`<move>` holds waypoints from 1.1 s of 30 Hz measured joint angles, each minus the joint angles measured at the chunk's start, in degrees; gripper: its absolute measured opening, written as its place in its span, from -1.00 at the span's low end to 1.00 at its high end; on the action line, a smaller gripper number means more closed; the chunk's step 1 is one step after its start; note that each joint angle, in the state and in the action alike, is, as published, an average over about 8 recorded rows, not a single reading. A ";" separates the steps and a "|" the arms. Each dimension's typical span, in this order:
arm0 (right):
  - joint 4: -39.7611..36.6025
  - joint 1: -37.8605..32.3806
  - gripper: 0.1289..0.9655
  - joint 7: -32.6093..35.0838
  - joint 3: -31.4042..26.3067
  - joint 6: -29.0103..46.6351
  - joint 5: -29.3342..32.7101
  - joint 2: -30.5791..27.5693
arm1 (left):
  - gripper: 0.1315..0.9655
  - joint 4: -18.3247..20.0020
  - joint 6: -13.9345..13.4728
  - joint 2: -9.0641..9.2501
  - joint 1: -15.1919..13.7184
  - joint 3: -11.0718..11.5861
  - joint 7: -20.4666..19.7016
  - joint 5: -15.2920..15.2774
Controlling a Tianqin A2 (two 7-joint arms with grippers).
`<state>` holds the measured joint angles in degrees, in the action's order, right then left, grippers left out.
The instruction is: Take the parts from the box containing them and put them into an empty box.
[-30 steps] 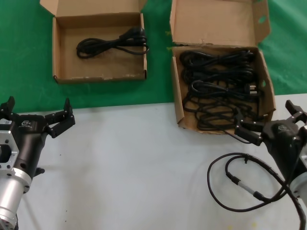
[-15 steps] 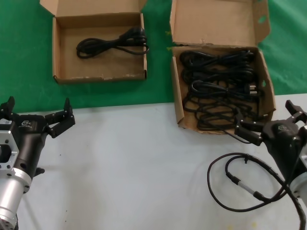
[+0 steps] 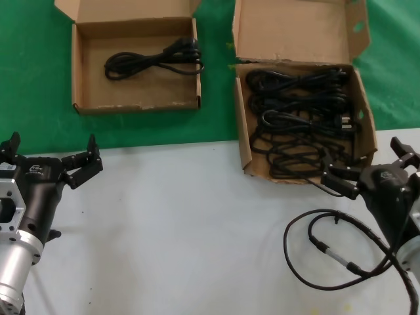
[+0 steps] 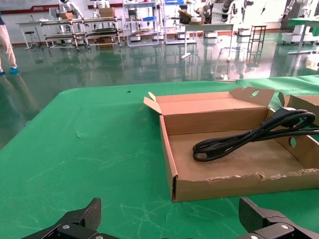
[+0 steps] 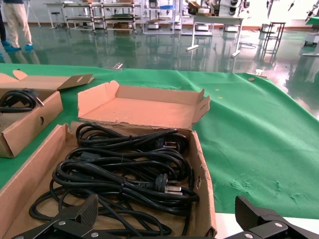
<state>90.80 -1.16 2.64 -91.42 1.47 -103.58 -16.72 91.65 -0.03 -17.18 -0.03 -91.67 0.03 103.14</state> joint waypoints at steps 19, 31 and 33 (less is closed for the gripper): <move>0.00 0.00 1.00 0.00 0.00 0.00 0.00 0.00 | 1.00 0.00 0.00 0.00 0.00 0.00 0.00 0.00; 0.00 0.00 1.00 0.00 0.00 0.00 0.00 0.00 | 1.00 0.00 0.00 0.00 0.00 0.00 0.00 0.00; 0.00 0.00 1.00 0.00 0.00 0.00 0.00 0.00 | 1.00 0.00 0.00 0.00 0.00 0.00 0.00 0.00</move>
<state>90.80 -1.16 2.64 -91.42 1.47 -103.58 -16.72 91.65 -0.03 -17.18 -0.03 -91.67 0.03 103.14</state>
